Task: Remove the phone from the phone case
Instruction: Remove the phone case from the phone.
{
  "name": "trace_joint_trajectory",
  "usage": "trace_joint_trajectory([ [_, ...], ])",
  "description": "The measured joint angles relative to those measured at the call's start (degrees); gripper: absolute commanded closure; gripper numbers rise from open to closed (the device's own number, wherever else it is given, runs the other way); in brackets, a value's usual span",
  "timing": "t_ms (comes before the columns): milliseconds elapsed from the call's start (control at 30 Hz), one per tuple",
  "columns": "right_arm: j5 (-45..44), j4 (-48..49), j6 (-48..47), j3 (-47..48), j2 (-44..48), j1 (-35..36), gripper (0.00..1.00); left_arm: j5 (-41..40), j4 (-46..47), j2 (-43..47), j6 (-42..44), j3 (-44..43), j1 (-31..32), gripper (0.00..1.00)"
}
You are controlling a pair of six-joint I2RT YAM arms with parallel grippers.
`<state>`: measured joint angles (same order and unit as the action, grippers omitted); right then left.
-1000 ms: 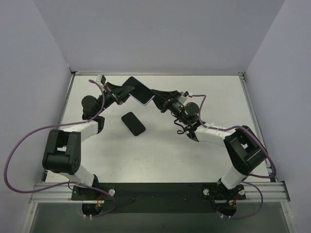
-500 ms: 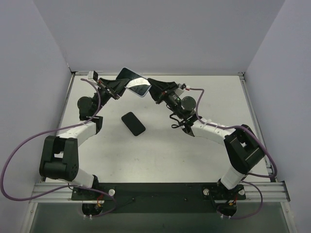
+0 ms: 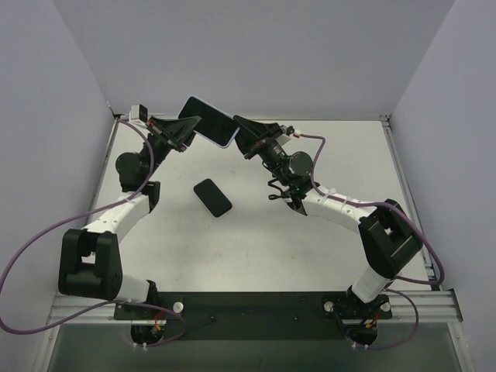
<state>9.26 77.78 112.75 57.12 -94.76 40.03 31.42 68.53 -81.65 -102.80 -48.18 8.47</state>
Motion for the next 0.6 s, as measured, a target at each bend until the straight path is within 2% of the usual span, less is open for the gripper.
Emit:
trace_joint_trajectory([
  [600, -1.2, 2.8, 1.5, 7.1, -3.8, 1.7, 1.00, -5.6, -0.7, 3.8, 0.8, -0.6, 0.0, 1.00],
])
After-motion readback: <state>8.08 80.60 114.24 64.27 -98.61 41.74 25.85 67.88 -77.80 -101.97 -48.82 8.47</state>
